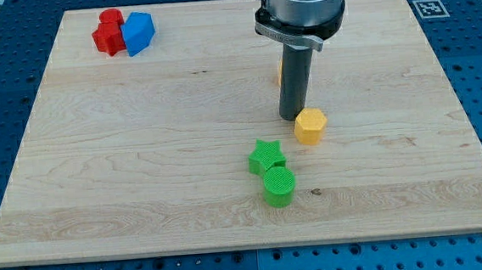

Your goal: Push the yellow heart to the top of the yellow hexagon

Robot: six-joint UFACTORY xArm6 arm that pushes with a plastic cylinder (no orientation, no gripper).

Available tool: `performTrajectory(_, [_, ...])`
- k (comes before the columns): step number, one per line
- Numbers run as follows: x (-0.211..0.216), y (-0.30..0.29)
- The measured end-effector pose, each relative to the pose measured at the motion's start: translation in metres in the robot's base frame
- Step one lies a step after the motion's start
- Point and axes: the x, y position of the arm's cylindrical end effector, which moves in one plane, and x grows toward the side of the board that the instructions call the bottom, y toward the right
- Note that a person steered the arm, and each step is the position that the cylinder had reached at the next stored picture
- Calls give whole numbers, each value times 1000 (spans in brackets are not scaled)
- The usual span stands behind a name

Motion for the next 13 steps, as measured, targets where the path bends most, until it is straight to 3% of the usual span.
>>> performTrajectory(2, [-26, 21])
performTrajectory(4, [5, 58])
performTrajectory(9, [29, 56])
performTrajectory(10, [20, 44])
performTrajectory(11, [-16, 28])
performTrajectory(13, [11, 8])
